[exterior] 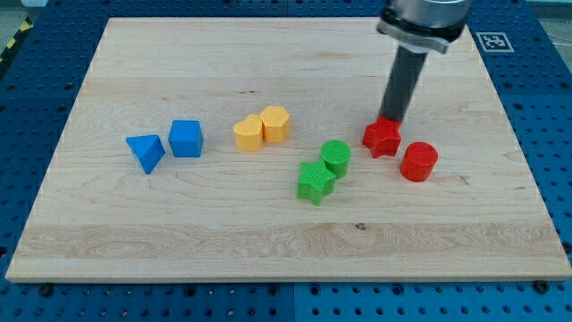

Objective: Move red star near to the green circle

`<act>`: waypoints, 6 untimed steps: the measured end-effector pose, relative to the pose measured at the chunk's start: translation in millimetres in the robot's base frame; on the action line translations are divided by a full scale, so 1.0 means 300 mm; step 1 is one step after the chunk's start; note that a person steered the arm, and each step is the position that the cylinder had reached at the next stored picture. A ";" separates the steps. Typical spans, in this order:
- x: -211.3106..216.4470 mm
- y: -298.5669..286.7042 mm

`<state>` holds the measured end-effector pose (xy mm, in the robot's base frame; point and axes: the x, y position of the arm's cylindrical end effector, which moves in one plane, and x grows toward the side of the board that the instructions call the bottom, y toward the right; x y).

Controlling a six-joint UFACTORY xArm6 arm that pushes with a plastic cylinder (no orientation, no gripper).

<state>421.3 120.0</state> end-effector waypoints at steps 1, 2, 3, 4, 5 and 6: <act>0.000 -0.087; -0.009 -0.118; -0.055 -0.104; -0.093 -0.002; -0.091 0.143; -0.048 0.215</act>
<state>406.9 184.4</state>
